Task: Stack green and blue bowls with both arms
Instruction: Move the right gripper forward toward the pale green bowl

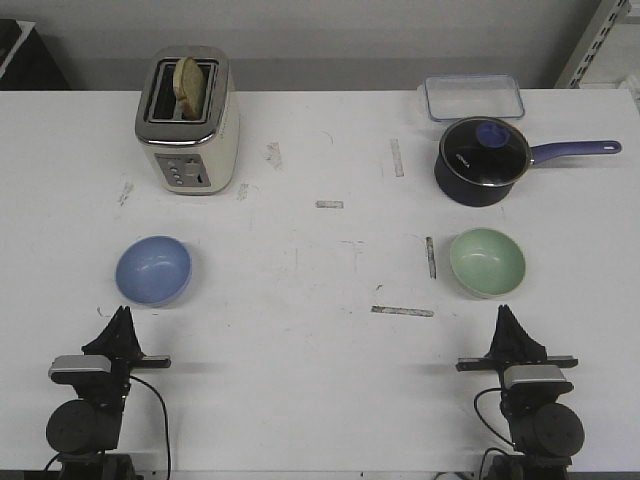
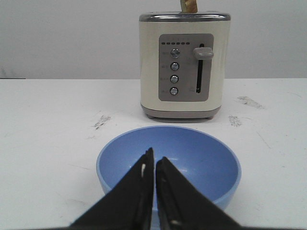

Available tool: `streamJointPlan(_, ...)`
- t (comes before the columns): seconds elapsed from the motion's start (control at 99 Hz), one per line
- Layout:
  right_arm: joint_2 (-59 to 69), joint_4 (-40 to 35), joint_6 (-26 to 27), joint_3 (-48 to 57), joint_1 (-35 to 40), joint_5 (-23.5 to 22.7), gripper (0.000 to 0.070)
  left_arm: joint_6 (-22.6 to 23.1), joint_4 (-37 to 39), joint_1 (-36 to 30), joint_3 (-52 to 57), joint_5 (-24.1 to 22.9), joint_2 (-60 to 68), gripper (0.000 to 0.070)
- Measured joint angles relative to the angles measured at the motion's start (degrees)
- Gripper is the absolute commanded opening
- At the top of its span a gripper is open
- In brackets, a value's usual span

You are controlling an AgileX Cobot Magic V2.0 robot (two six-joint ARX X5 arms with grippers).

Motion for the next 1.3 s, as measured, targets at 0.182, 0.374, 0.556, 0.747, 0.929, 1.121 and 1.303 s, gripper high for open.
streamJointPlan(0.182,0.00,0.02,0.00,0.00,0.00,0.00,0.0001,0.00,0.00,0.00,0.00,0.00,0.00,0.0003)
streamJointPlan(0.374,0.00,0.02,0.00,0.00,0.00,0.07,0.0001,0.00,0.00,0.00,0.00,0.00,0.00,0.0002)
streamJointPlan(0.556,0.00,-0.15,-0.02,0.44,0.00,0.20,0.0001,0.00,0.00,0.00,0.00,0.00,0.00,0.0003)
streamJointPlan(0.747,2.12,-3.23,-1.70,6.21,0.00,1.73,0.0001,0.02,0.00,0.00,0.00,0.00,0.00,0.0003)
streamJointPlan(0.929,8.37,-7.41,-4.59,12.04,0.00,3.15,0.0001,0.02,0.00,0.00,0.00,0.00,0.00,0.0002)
streamJointPlan(1.121,17.27,-12.96,-5.40,20.17,0.00,3.23,0.0001,0.00,0.00,0.00,0.00,0.00,0.00,0.0003)
streamJointPlan(1.303,27.15,-19.50,-5.35,28.26,0.00,4.07,0.0001,0.00,0.00,0.00,0.00,0.00,0.00,0.0003)
